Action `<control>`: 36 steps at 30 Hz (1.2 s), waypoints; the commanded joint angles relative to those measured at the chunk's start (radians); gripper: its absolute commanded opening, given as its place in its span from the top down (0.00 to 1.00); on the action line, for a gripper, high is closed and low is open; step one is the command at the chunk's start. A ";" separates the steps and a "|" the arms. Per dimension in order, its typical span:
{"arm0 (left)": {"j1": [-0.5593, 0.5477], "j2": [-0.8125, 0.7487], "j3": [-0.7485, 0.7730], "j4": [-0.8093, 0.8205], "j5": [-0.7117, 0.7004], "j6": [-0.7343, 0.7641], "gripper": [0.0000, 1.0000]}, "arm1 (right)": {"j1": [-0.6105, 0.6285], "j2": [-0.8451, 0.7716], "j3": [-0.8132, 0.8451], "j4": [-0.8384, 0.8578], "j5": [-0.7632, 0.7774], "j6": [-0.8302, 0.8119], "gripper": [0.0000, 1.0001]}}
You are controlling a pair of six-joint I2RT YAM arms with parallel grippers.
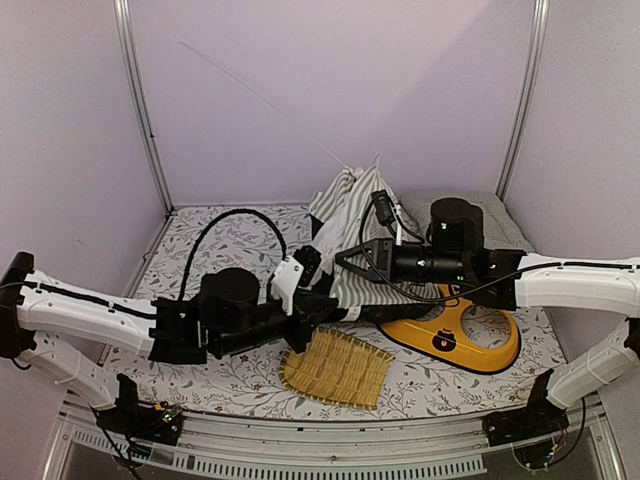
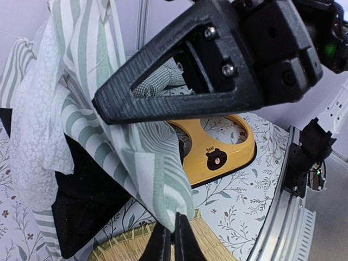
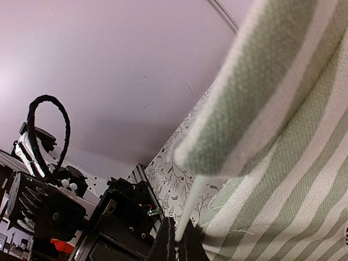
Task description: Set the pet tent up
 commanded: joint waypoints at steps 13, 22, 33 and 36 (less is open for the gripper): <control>0.046 0.053 0.109 -0.194 0.001 -0.078 0.91 | -0.003 0.032 0.039 -0.032 0.123 -0.073 1.00; 0.048 0.002 0.059 -0.142 0.010 -0.094 0.79 | -0.002 0.051 0.049 -0.049 0.117 -0.074 1.00; 0.097 -0.145 0.051 -0.196 -0.060 -0.090 0.71 | 0.072 0.096 0.120 -0.185 0.298 -0.193 1.00; 0.154 -0.196 0.094 -0.261 -0.058 -0.105 0.66 | 0.113 0.126 0.134 -0.222 0.359 -0.237 1.00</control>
